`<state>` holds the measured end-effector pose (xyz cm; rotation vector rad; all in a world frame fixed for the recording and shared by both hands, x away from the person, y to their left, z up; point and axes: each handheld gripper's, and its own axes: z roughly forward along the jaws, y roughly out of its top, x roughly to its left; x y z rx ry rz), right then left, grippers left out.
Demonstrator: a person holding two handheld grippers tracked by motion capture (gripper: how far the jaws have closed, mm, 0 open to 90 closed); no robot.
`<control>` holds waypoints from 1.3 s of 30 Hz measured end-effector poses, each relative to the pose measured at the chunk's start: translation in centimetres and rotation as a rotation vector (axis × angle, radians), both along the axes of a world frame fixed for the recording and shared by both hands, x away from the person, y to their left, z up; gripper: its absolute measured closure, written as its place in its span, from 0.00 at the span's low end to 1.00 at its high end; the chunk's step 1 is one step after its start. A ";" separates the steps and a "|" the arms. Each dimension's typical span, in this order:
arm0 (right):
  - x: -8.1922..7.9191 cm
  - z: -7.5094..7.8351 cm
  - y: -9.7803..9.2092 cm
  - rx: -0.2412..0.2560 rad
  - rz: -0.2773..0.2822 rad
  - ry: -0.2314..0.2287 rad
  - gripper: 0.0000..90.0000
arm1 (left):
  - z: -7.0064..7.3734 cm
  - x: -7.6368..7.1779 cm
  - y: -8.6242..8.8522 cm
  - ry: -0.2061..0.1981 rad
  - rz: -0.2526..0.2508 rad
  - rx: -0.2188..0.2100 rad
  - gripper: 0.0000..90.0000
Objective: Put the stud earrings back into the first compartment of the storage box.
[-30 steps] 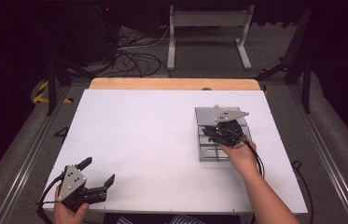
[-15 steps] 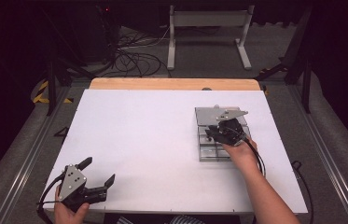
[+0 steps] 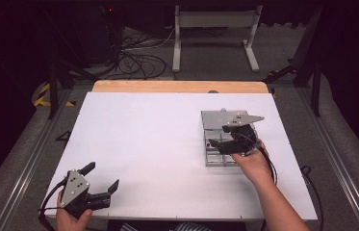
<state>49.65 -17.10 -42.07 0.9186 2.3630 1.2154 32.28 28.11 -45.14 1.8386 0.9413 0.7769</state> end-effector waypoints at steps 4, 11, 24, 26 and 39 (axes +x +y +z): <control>-1.8 1.0 -0.6 0.037 0.011 -0.042 0.13 | 0.0 0.0 0.0 0.001 -0.001 -0.001 0.09; -4.4 1.6 -2.0 0.087 0.038 -0.077 0.08 | -0.1 0.0 -0.2 0.003 0.001 -0.003 0.09; -7.8 0.1 -4.5 0.120 0.060 -0.095 0.05 | -0.1 0.0 -0.2 0.001 -0.001 0.000 0.09; -8.2 -0.2 -4.8 0.122 0.064 -0.099 0.04 | -0.1 0.0 -0.2 0.000 -0.003 0.002 0.09; -9.6 -3.4 -6.8 0.153 0.060 -0.072 0.02 | -0.1 -0.1 -0.3 0.000 -0.005 0.004 0.09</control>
